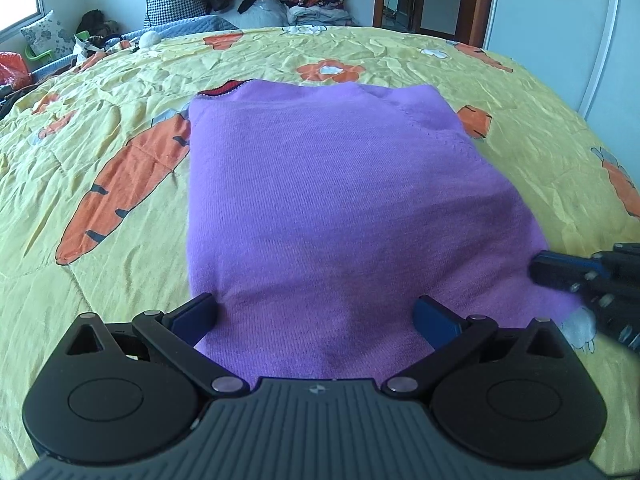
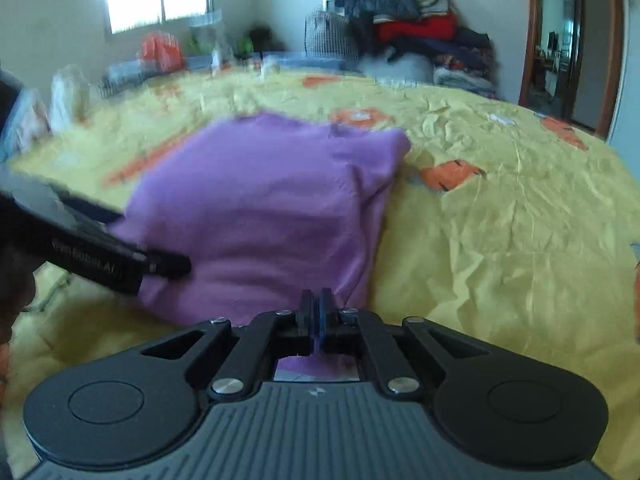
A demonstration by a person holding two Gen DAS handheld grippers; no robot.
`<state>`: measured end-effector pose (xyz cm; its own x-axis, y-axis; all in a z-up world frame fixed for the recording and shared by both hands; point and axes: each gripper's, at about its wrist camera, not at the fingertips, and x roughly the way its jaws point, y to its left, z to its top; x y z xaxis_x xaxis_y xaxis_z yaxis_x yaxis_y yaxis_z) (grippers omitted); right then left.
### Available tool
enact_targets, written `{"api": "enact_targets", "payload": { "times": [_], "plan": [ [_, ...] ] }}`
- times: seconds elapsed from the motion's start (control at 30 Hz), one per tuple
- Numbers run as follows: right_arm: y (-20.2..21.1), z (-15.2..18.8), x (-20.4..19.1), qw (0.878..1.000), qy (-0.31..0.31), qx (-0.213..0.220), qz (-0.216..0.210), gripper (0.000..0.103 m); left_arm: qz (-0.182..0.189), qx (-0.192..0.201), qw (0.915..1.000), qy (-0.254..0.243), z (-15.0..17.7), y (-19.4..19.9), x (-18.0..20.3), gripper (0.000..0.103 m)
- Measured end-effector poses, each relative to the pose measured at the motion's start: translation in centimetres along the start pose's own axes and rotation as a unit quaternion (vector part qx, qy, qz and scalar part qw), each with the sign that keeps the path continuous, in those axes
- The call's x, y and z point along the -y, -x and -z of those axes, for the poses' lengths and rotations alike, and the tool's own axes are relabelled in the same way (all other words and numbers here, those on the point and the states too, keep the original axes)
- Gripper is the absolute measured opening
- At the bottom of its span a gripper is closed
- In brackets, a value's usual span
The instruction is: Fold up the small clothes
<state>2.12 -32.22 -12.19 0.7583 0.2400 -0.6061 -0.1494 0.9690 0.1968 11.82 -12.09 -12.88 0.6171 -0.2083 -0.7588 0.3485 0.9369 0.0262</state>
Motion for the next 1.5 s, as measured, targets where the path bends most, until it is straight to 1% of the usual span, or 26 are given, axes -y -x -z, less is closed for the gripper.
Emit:
{"api": "enact_targets", "payload": {
  "times": [0.07,0.13,0.17,0.23,0.3,0.37,0.43,0.47,0.53,0.57,0.63,0.7,0.77,0.83,0.93,1.0,1.1,1.17,1.2,1.23,1.27,1.33,1.37,1.4,1.43,1.5],
  "plan": [
    [1.1,-0.1,-0.4,1.000,0.012,0.018,0.020,0.002,-0.002,0.000,1.0000,0.002,0.1,0.1,0.0,0.103],
    [2.0,0.2,-1.1,0.999,0.020,0.035,-0.001,0.003,-0.004,0.002,1.0000,0.002,0.1,0.1,0.1,0.103],
    [1.8,0.4,-1.5,0.999,0.035,0.026,-0.016,0.003,-0.004,0.002,1.0000,0.003,0.2,0.1,0.1,0.103],
    [0.6,1.1,-1.9,0.997,0.070,0.003,0.027,0.002,-0.005,0.005,1.0000,0.005,0.2,0.1,0.1,0.103],
    [0.9,0.5,-0.9,0.999,0.033,0.010,0.006,0.003,-0.007,0.008,0.9999,0.006,0.3,0.2,0.1,0.103],
    [1.3,-1.3,-0.7,1.000,0.005,0.026,0.014,0.006,-0.008,0.009,0.9999,0.009,0.5,0.3,0.1,0.103],
    [0.8,-3.9,-1.3,0.998,0.010,0.035,0.052,0.045,-0.009,0.010,0.9999,0.009,0.5,0.3,0.1,0.103],
    [0.5,-5.1,-1.9,0.996,0.023,0.047,0.076,0.101,-0.011,0.009,0.9999,0.009,0.4,0.3,0.2,0.103],
    [0.6,-6.7,-3.4,0.987,0.075,0.120,0.080,0.103,-0.013,0.003,0.9998,0.017,0.1,0.5,0.1,0.103],
    [0.1,-7.4,-3.8,0.985,0.101,0.127,0.068,0.103,-0.014,0.004,0.9997,0.022,0.0,0.8,0.0,0.103],
    [-2.3,-9.2,-4.3,0.986,0.123,0.096,0.064,0.103,-0.013,0.010,0.9996,0.021,-0.4,1.4,-0.1,0.103],
    [-4.2,-10.2,-4.0,0.988,0.114,0.083,0.068,0.103,-0.020,0.025,0.9994,0.016,-0.9,2.1,-0.3,0.103],
    [-5.7,-10.5,-3.7,0.987,0.114,0.063,0.096,0.103,-0.022,0.038,0.9990,0.009,-1.7,2.6,-0.7,0.103],
    [-6.2,-10.4,-2.9,0.986,0.090,0.071,0.120,0.103,-0.017,0.053,0.9984,0.007,-3.2,2.6,-1.6,0.103],
    [-6.3,-10.3,-1.2,0.993,0.049,0.079,0.075,0.103,-0.010,0.074,0.9970,0.021,-6.4,1.3,-3.4,0.103],
    [-7.5,-11.1,-0.9,0.996,0.041,0.061,0.055,0.103,0.012,0.080,0.9962,0.033,-8.8,-0.4,-4.4,0.103],
    [-10.1,-11.8,-0.6,0.996,0.051,0.041,0.066,0.102,0.016,0.062,0.9973,0.037,-11.9,-4.2,-5.1,0.096],
    [-11.4,-12.0,0.0,0.998,0.046,0.029,0.022,0.100,0.000,0.039,0.9988,0.028,-12.8,-6.4,-5.0,0.091],
    [-12.0,-12.0,0.2,0.999,0.049,0.019,0.010,0.096,-0.008,0.031,0.9992,0.023,-12.8,-7.3,-4.9,0.092],
    [-12.9,-12.0,0.2,0.998,0.059,0.000,0.023,0.094,-0.015,0.023,0.9995,0.017,-12.8,-8.1,-4.8,0.094],
    [-13.7,-11.9,0.2,0.997,0.068,-0.011,0.042,0.087,-0.023,0.014,0.9996,0.011,-12.5,-8.8,-4.6,0.095],
    [-14.4,-11.4,1.3,0.998,0.054,-0.020,0.033,0.086,-0.026,0.018,0.9994,0.012,-11.9,-9.4,-4.9,0.103],
    [-14.5,-11.2,2.0,0.998,0.040,-0.022,0.033,0.089,-0.022,0.019,0.9994,0.018,-11.7,-9.7,-5.3,0.103],
    [-14.7,-11.0,2.6,0.999,0.027,-0.023,0.038,0.099,-0.012,0.016,0.9993,0.031,-11.6,-9.9,-5.8,0.103],
    [-15.0,-10.7,3.2,0.999,0.014,-0.023,0.037,0.103,-0.003,0.014,0.9990,0.042,-11.4,-10.1,-6.4,0.103],
    [-14.9,-10.6,3.5,0.999,-0.002,-0.024,0.029,0.103,0.009,0.011,0.9983,0.056,-11.3,-10.2,-7.0,0.103]
  ]
}}
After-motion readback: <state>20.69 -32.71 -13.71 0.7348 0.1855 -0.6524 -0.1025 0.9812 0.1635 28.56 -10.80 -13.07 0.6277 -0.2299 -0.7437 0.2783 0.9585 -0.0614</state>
